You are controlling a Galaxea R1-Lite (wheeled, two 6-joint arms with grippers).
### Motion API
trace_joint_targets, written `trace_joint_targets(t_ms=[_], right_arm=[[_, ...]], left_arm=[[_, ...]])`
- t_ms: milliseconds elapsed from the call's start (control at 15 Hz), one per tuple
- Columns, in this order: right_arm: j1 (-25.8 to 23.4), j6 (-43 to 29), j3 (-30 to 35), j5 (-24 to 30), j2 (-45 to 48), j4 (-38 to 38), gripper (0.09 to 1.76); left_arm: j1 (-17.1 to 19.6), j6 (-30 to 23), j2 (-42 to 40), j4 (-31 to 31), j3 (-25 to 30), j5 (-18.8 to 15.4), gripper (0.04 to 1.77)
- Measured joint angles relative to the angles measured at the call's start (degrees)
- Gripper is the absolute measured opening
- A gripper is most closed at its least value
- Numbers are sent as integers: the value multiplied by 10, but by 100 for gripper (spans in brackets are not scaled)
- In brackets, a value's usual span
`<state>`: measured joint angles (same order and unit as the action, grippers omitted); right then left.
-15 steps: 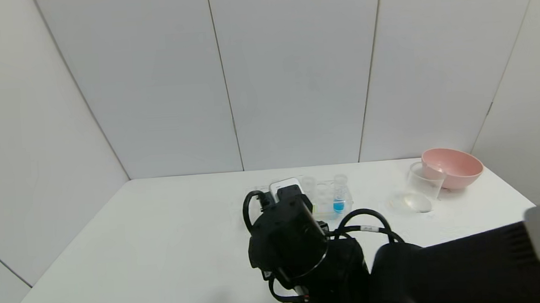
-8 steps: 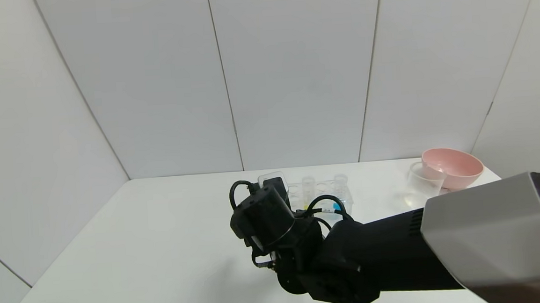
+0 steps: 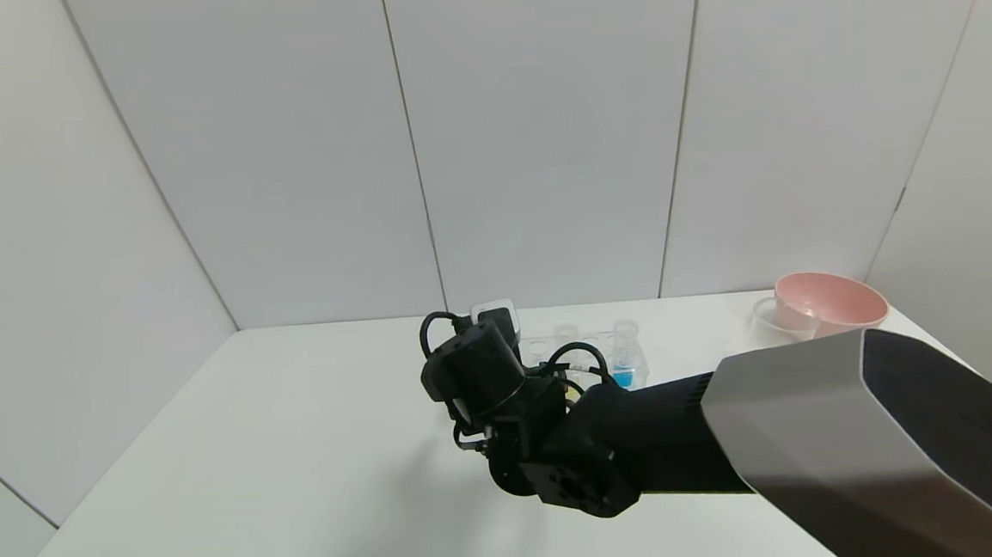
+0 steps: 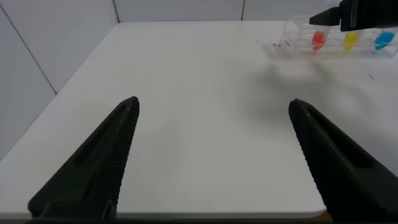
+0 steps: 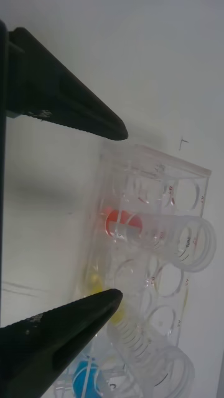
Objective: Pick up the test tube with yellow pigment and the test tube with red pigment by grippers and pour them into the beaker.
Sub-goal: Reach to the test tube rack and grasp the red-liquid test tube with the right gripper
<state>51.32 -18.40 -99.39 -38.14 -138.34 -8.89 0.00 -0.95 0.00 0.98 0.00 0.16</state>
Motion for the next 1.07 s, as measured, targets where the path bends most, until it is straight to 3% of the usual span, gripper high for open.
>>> trace_joint_targets(t_ms=[333, 1067], right_arm=[[-12, 11, -35, 0, -31, -42, 171], [-22, 19, -54, 0, -50, -47, 171]], left_arm=[[0, 0, 0, 0, 0, 0, 172], [0, 0, 0, 0, 0, 0, 172]])
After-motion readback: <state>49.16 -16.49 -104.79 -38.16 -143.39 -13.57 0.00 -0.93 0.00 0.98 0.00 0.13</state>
